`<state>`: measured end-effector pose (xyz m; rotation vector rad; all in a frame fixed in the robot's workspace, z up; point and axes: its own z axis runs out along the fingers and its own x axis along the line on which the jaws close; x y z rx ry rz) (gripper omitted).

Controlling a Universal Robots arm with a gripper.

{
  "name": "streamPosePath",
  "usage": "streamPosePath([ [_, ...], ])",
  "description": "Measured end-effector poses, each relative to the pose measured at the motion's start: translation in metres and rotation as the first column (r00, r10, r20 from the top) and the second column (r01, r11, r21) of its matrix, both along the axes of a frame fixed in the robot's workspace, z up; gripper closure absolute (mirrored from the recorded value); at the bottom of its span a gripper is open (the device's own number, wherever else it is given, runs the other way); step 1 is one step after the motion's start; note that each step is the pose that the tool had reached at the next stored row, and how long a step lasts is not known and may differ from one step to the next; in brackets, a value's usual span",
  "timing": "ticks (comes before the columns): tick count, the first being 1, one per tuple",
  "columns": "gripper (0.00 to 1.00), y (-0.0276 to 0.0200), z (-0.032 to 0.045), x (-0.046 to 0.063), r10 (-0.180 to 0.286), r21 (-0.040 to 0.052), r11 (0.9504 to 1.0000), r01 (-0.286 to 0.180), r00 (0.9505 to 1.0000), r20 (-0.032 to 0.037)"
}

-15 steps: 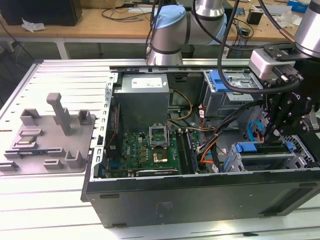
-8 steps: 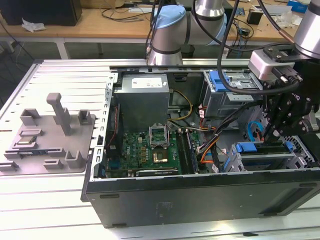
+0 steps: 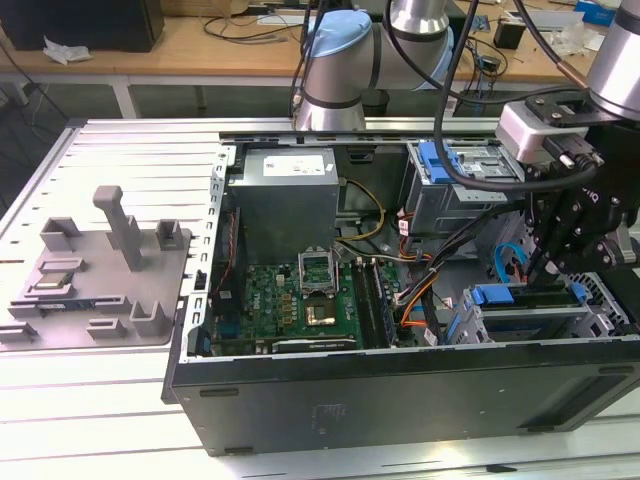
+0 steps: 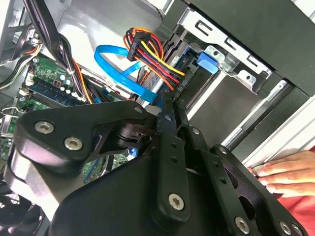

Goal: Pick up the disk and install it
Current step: 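Insert the second disk wire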

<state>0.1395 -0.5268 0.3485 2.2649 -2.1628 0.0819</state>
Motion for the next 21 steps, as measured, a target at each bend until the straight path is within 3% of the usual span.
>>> streamPosePath([
  [21,0.84,-0.0001,-0.0048,0.0004,0.000,0.0000,1.0000,0.000,1.0000,0.0000],
])
